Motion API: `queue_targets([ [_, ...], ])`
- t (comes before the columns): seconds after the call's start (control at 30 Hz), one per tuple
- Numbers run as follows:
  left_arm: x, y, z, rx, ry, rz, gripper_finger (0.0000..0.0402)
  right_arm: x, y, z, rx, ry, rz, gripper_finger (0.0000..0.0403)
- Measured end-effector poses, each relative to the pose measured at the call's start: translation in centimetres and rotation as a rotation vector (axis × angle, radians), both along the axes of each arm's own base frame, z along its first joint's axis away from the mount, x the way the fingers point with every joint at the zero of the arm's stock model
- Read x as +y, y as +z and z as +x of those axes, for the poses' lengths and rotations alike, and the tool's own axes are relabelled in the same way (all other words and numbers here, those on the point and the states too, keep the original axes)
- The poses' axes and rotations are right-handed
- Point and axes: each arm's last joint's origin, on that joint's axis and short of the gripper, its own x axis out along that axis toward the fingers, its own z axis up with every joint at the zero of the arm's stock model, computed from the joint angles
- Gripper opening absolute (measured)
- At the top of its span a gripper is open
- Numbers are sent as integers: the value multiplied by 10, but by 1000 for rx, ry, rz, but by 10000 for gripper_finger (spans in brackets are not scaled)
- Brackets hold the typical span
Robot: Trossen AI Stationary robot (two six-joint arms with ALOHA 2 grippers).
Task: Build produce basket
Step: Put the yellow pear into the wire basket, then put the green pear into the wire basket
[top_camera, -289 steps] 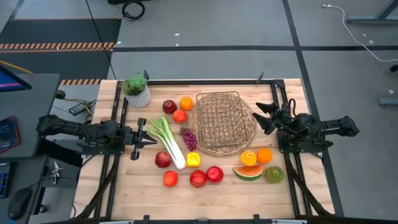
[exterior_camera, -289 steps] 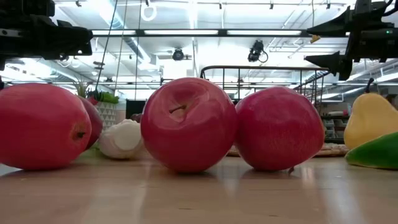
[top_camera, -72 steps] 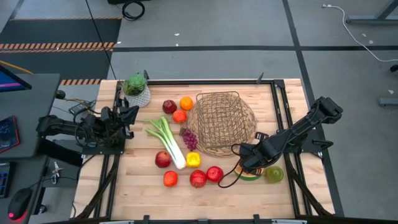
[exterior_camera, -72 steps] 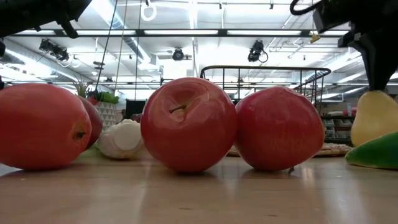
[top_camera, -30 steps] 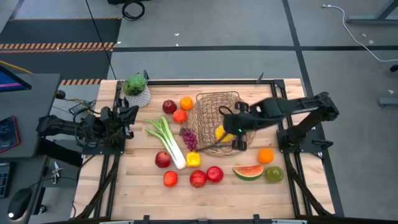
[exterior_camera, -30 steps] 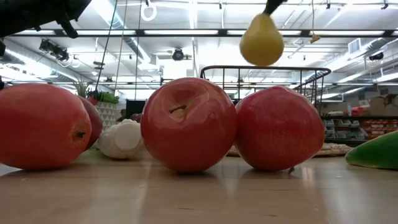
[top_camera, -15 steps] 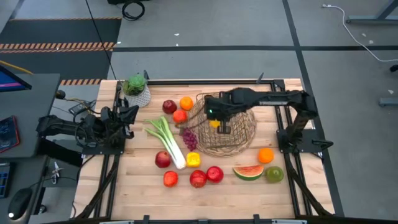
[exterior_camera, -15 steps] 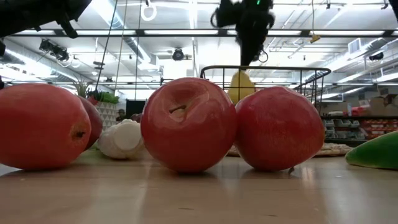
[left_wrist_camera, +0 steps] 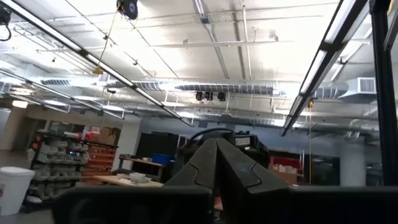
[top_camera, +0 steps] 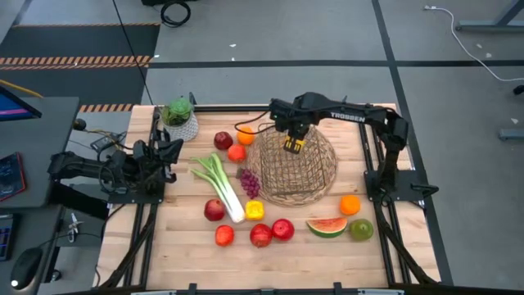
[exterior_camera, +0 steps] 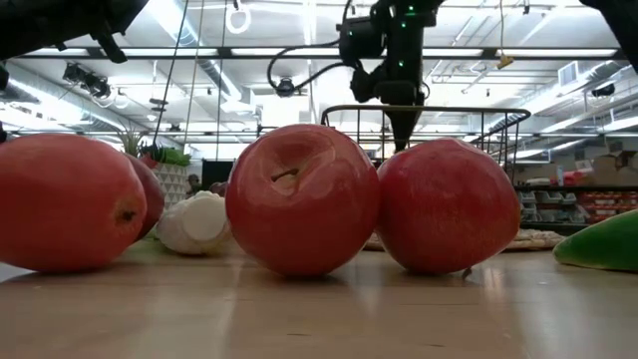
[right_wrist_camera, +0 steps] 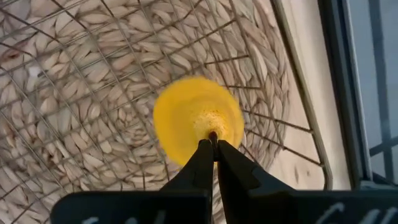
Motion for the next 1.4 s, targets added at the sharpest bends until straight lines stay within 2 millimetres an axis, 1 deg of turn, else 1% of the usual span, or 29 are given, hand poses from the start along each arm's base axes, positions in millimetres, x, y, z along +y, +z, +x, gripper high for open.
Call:
queue_targets([
  [0.1,0,-1,0,8,0,1,19,-3,-5,-3,21,-16,9,14],
  [0.37,0,-1,1,10,0,1,13,-4,-15,-2,1,-19,2,15],
  [0.6,0,-1,1,10,0,1,19,-9,-17,-4,5,-45,1,18],
  [0.8,0,-1,1,19,0,2,15,-15,-17,-6,1,-65,-15,34],
  [1.0,0,-1,1,18,0,2,13,-16,-17,-7,9,-68,-12,47],
  [1.17,0,-1,1,18,0,2,19,-16,-17,-7,15,-63,-11,68],
  [1.27,0,-1,1,19,0,2,18,-15,-16,-9,31,-61,-4,89],
  [1.4,0,-1,1,19,0,2,13,-11,-4,-14,83,-62,14,125],
])
